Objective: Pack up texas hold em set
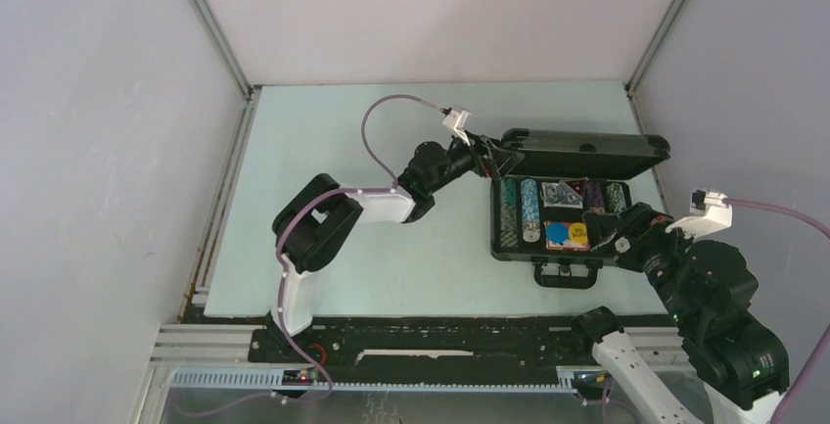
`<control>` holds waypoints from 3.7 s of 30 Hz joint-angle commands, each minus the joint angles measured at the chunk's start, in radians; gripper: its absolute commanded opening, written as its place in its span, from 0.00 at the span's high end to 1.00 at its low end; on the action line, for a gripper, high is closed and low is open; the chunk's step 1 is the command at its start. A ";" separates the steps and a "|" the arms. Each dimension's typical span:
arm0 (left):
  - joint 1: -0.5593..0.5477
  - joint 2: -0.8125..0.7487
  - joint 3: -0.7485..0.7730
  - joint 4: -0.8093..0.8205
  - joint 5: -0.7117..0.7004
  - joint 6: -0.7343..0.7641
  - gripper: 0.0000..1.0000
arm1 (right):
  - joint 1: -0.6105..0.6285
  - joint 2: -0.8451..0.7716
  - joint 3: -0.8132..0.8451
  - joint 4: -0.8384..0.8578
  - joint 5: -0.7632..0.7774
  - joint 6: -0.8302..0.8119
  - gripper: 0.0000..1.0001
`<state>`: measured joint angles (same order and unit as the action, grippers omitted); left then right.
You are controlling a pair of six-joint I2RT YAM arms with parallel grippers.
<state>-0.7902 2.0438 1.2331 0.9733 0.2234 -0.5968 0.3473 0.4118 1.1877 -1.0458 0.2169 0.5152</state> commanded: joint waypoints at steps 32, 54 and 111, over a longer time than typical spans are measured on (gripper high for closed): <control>-0.206 -0.499 -0.352 -0.480 -0.074 -0.037 0.12 | -0.074 0.282 -0.234 0.068 -0.038 0.061 0.00; -0.074 -0.458 -0.542 -0.205 0.037 -0.205 0.13 | -0.890 0.329 -0.699 0.423 -0.662 0.143 0.18; 0.073 0.053 0.032 -0.569 0.228 -0.044 0.46 | -0.479 0.623 -0.679 0.683 -0.681 0.033 0.29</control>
<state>-0.7513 2.0644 1.3018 0.5106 0.4778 -0.7055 -0.1112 1.0710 0.5018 -0.3229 -0.4515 0.5716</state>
